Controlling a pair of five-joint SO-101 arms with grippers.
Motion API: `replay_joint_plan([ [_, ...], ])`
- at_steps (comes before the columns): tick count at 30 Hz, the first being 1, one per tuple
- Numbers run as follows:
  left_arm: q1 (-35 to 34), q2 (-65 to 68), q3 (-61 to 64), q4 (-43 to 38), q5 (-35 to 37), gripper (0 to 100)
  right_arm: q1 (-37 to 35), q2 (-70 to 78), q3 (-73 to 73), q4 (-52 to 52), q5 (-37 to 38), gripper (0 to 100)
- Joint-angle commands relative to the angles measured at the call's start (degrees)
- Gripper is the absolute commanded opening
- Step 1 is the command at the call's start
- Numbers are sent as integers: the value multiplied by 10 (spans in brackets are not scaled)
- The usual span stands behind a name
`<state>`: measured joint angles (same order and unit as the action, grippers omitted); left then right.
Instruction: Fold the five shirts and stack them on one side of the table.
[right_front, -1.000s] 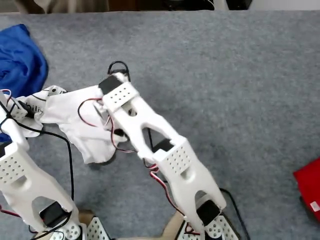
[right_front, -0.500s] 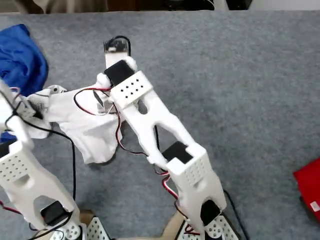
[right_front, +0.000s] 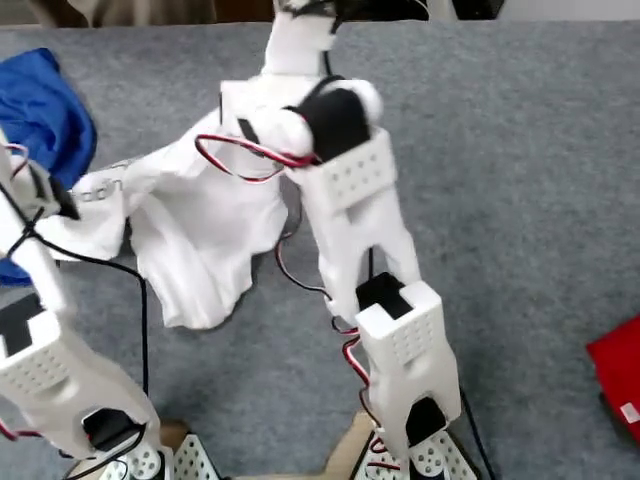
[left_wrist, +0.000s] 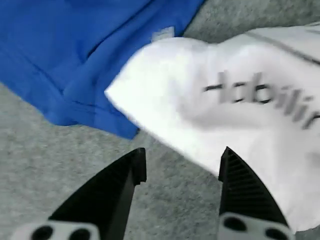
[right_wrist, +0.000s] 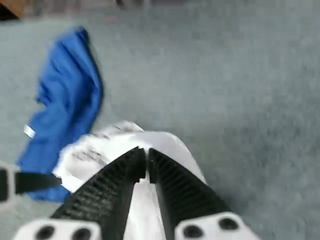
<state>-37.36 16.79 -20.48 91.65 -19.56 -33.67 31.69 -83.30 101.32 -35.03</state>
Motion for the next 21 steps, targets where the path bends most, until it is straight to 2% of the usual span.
replay_joint_plan([
  [1, -48, -47, -30, 8, -35, 247, 9, -61, -113, -1, 8, 4],
  [8, -114, -64, -25, 10, -101, 247, 29, -157, -120, -28, 21, 4],
  [16, -86, -58, -18, 53, -112, 243, 37, -236, -111, -194, 21, 4],
  [21, -53, -60, 35, 53, -112, 243, -25, -209, -72, -254, 33, 4],
])
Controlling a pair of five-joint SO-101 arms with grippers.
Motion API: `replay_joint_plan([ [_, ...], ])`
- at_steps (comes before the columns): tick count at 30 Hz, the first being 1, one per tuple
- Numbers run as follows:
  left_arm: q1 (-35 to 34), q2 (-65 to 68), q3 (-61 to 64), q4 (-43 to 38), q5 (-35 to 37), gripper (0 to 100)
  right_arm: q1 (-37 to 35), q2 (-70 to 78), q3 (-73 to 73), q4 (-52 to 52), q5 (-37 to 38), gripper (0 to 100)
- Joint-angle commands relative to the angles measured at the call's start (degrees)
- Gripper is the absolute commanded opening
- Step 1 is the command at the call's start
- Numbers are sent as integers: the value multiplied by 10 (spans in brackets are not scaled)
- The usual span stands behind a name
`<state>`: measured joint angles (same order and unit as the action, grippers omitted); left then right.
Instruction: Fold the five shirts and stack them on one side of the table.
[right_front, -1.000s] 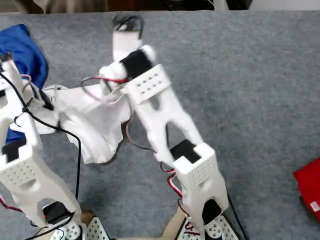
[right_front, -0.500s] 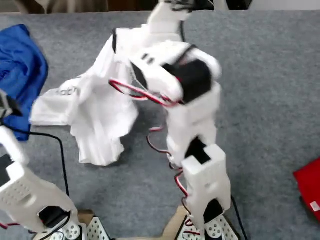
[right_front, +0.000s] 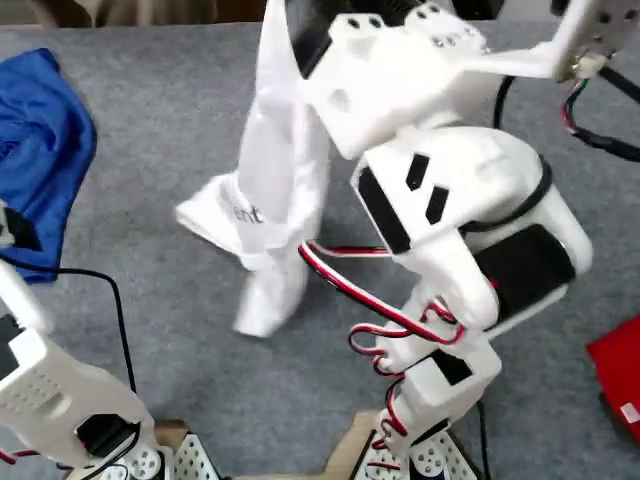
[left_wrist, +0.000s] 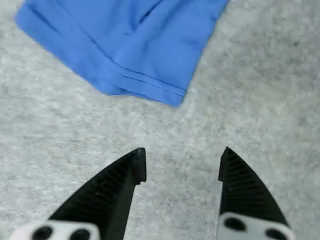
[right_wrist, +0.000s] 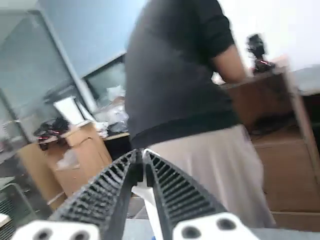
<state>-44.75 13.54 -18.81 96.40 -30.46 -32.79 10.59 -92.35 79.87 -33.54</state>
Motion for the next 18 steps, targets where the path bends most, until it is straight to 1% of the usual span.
replay_joint_plan([
  [1, 29, -29, 35, 5, -3, 243, -49, 8, 33, -47, 29, 4],
  [6, 82, -31, 104, 5, -1, 243, -92, 35, 124, -80, 63, 4],
  [11, 130, -31, 128, 3, 12, 243, -95, 60, 218, -78, 100, 4],
  [15, 162, -31, 125, 2, 18, 243, -60, 77, 279, -53, 131, 4],
  [18, 179, -31, 128, 2, 18, 243, -19, 97, 320, -31, 142, 4],
])
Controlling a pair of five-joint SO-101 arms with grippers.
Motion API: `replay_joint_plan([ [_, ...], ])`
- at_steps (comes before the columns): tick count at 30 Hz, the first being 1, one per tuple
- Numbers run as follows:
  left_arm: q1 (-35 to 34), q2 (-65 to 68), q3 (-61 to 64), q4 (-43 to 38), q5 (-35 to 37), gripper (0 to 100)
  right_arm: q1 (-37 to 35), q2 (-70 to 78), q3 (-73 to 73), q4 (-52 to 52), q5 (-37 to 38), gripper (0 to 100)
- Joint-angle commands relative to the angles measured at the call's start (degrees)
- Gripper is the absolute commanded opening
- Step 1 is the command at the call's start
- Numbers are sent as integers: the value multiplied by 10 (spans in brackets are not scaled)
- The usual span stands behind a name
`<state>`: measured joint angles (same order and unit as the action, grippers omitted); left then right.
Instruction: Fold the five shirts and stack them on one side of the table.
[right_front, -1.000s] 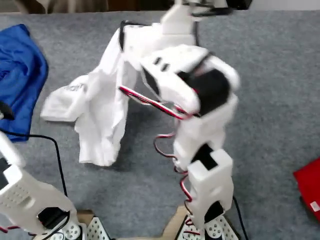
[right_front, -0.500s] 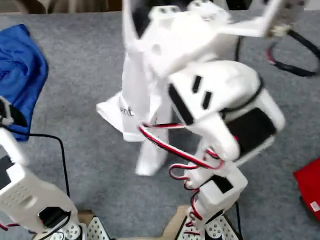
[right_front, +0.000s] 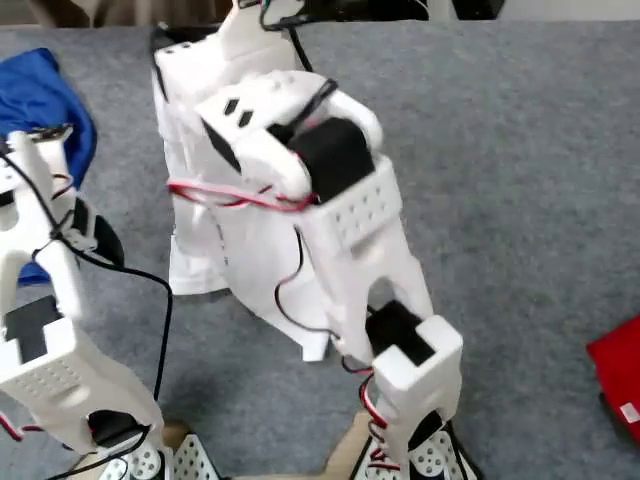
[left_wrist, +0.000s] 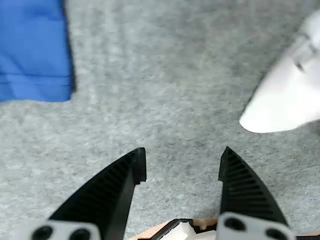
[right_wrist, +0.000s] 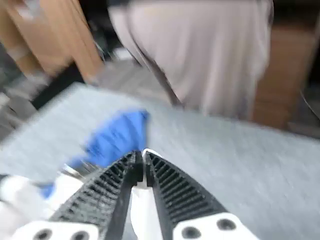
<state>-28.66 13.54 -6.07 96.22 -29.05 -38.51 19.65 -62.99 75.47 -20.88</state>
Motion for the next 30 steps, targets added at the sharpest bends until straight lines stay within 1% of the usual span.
replay_joint_plan([
  [1, 22, -31, 1, 4, 4, 243, 51, 14, 37, 19, 24, 4],
  [6, 39, -31, 1, 6, 4, 243, 133, 38, 44, 62, 82, 4],
  [10, 69, -31, 1, 7, 5, 243, 218, 38, -3, 89, 115, 4],
  [13, 104, -31, 2, 9, 12, 243, 259, 42, -40, 112, 150, 4],
  [16, 149, -31, 2, 9, 41, 243, 285, 42, -52, 123, 199, 4],
  [21, 232, -31, 2, 9, 75, 243, 326, 42, -51, 111, 275, 4],
  [26, 300, -31, 2, 9, 98, 243, 333, 50, -51, 111, 312, 4],
  [30, 341, -31, 11, 11, 111, 243, 332, 76, -51, 91, 316, 4],
])
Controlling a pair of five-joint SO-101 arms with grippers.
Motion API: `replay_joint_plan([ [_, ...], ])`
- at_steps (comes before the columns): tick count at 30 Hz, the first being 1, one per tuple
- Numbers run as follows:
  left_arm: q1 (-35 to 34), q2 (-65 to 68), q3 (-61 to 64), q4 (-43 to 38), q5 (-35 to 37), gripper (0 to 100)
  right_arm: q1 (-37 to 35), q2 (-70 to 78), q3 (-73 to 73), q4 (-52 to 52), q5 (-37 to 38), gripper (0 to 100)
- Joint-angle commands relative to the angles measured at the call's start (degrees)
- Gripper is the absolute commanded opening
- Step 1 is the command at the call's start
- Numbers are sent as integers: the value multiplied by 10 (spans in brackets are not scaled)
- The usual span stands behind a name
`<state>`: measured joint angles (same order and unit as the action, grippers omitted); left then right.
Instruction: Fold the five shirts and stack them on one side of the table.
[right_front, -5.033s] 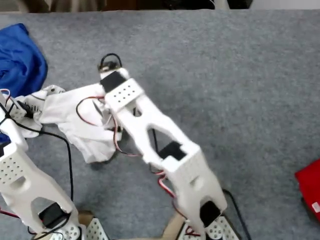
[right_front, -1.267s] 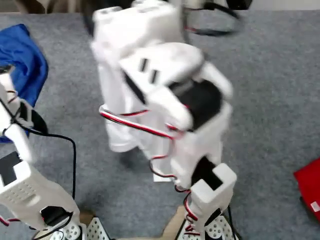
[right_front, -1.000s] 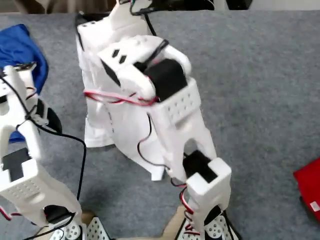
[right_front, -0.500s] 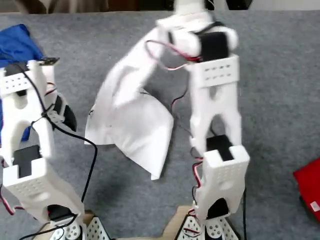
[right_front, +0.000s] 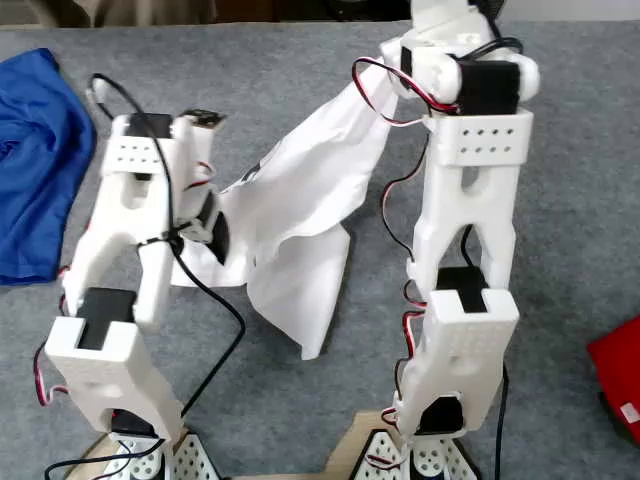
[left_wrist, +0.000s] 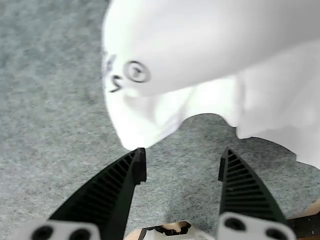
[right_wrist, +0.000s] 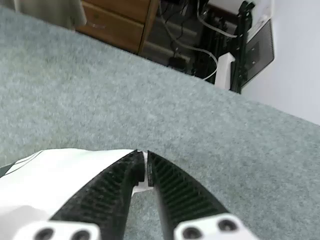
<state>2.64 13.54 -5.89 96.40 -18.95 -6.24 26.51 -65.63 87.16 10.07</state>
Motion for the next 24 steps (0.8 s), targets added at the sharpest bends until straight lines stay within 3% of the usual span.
replay_joint_plan([
  [1, 38, -31, 17, 16, 10, 243, 9, 15, -24, -33, 7, 4],
  [7, 72, -31, 53, 25, 28, 243, 5, 36, -24, -35, 7, 4],
  [17, 73, -26, 56, -73, 249, 243, 0, 36, -22, -36, 7, 4],
  [24, 74, -26, 100, -125, 275, 243, -2, 37, -22, -34, 6, 4],
])
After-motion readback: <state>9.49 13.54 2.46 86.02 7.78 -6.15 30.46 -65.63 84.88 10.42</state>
